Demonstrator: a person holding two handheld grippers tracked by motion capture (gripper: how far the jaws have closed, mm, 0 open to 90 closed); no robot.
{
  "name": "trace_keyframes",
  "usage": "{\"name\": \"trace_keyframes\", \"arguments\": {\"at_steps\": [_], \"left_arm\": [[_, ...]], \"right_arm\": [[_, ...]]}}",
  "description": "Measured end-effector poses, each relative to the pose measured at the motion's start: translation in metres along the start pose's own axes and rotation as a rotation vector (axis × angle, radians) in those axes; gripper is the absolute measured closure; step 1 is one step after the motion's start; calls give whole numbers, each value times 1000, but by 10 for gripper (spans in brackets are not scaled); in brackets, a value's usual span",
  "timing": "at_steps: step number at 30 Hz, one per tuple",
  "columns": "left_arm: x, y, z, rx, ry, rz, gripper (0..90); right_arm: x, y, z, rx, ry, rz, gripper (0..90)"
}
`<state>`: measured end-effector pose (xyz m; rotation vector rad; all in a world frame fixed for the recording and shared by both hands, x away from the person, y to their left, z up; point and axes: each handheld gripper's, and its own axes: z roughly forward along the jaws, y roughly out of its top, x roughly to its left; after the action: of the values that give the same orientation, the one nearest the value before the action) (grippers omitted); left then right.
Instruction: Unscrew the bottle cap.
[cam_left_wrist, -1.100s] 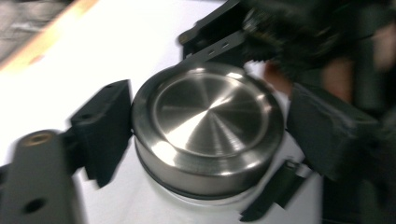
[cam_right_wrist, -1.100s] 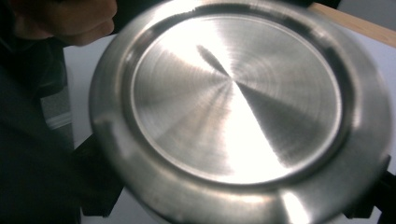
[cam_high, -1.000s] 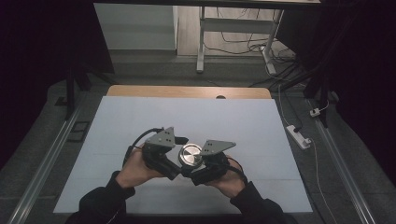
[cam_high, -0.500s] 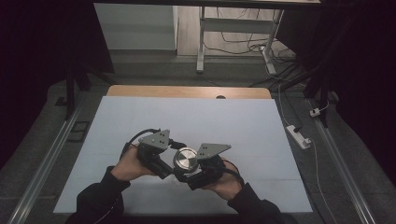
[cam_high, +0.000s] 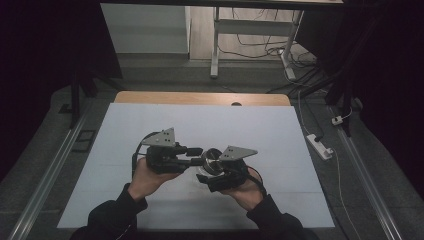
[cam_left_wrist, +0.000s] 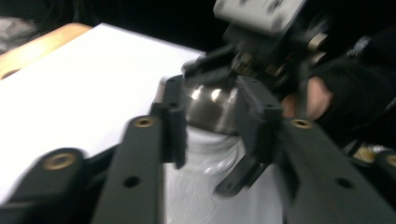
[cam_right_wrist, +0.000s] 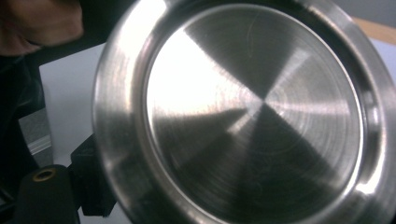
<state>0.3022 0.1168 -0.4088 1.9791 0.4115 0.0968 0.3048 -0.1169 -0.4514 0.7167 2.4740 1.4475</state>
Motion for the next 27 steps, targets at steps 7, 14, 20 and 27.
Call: {"name": "trace_keyframes", "arguments": {"at_steps": [7, 14, 20, 27], "left_arm": [[-5, 1, 12, 81, 29, 84, 256], [-3, 3, 17, 135, 7, 112, 120], [-2, 5, 24, 165, -46, 137, 92], [-2, 2, 32, 194, -93, 140, 148]], "right_arm": [[5, -1, 3, 13, 21, -17, 144], [10, 0, 4, 16, 47, -32, 144], [16, 0, 8, 24, 76, -54, 144], [21, 1, 9, 23, 91, -72, 144]]}}
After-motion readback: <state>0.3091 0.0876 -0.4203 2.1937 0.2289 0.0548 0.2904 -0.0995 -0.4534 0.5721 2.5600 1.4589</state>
